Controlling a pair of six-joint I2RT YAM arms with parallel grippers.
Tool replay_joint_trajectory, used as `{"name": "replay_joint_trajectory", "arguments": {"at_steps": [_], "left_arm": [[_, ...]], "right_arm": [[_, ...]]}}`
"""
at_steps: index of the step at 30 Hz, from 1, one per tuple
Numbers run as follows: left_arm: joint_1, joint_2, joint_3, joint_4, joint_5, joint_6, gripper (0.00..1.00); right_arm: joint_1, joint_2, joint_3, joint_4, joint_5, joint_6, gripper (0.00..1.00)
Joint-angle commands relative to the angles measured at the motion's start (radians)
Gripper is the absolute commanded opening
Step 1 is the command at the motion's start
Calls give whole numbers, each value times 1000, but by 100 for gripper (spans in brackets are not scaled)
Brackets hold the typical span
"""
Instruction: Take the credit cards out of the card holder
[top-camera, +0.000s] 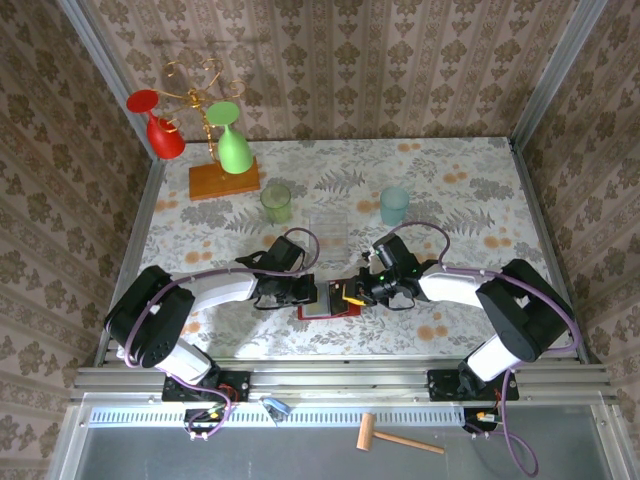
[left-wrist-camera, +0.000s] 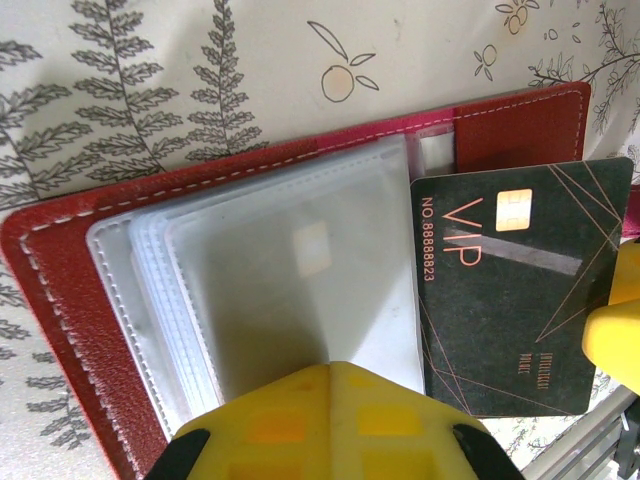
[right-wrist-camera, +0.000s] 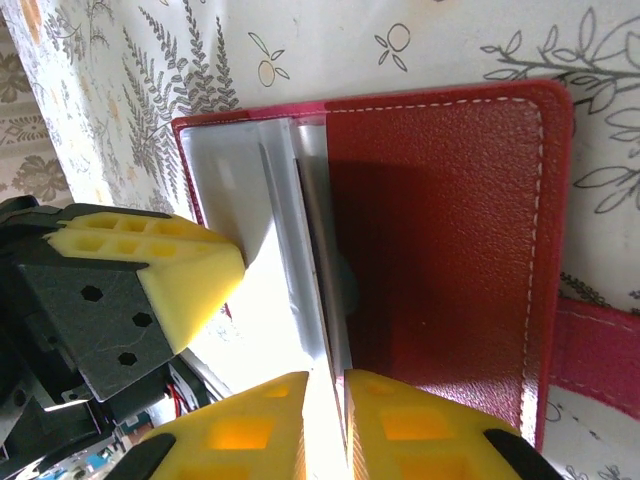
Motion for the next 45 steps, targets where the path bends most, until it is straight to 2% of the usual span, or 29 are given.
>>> {"name": "replay_joint_trajectory", "arguments": {"at_steps": [1, 15, 27, 36, 45], "left_arm": [[3, 8, -18, -23, -8, 2, 2], [9, -12, -19, -20, -2, -2, 4], [42, -96, 3, -61, -21, 12, 9], [88, -180, -36, -57, -50, 13, 11], [135, -259, -88, -58, -56, 11, 15]], "right_arm": [[9, -17, 16, -57, 26, -27, 15], [19, -24, 43, -99, 45, -54, 10], [19, -75, 149, -319, 74, -184, 4], [19, -115, 264, -551, 135, -505, 3], [56, -84, 386, -808, 288, -929, 0]]}}
